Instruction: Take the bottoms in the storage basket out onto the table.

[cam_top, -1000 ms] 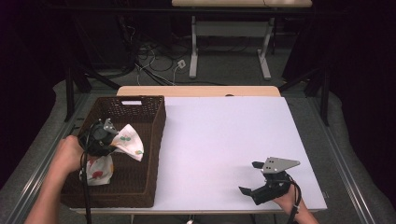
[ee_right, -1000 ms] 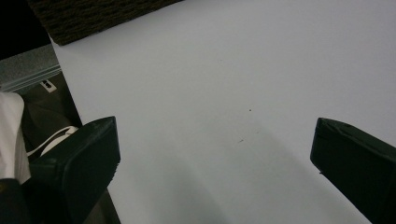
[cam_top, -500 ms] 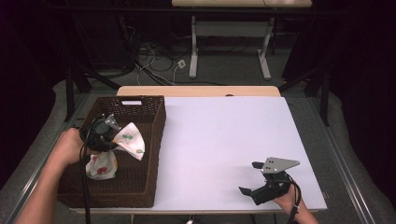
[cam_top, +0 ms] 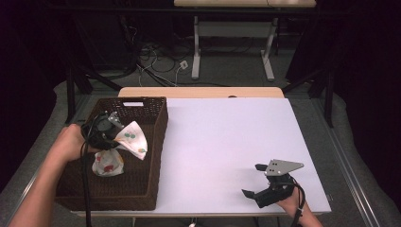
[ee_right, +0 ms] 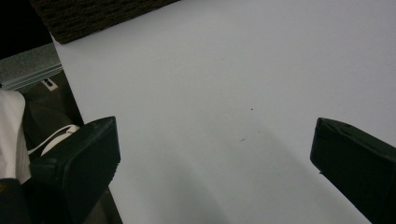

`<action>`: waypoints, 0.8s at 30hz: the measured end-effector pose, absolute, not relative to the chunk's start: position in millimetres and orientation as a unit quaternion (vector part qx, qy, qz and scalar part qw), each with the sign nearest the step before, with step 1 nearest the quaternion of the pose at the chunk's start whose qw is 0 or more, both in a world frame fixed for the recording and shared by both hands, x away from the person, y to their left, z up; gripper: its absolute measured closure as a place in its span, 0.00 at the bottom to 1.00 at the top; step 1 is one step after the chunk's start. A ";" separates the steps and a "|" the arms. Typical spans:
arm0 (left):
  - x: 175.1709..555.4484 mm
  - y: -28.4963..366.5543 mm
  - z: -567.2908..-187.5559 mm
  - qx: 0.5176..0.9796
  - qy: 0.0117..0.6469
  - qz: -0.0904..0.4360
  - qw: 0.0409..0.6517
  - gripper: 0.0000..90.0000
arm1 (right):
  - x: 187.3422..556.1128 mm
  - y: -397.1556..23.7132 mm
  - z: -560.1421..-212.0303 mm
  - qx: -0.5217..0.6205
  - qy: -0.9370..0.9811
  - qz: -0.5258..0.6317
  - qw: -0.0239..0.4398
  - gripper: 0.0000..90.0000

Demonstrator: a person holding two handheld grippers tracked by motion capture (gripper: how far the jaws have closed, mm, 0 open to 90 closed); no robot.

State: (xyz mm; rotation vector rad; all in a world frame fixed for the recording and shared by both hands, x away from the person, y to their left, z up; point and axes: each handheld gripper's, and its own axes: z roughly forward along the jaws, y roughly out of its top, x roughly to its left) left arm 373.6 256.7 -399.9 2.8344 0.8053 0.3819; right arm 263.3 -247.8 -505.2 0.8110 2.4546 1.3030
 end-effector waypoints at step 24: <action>383.3 243.2 -385.6 0.958 0.244 0.136 0.071 0.85 | 263.1 -247.7 -505.3 0.278 0.843 0.446 0.118 0.01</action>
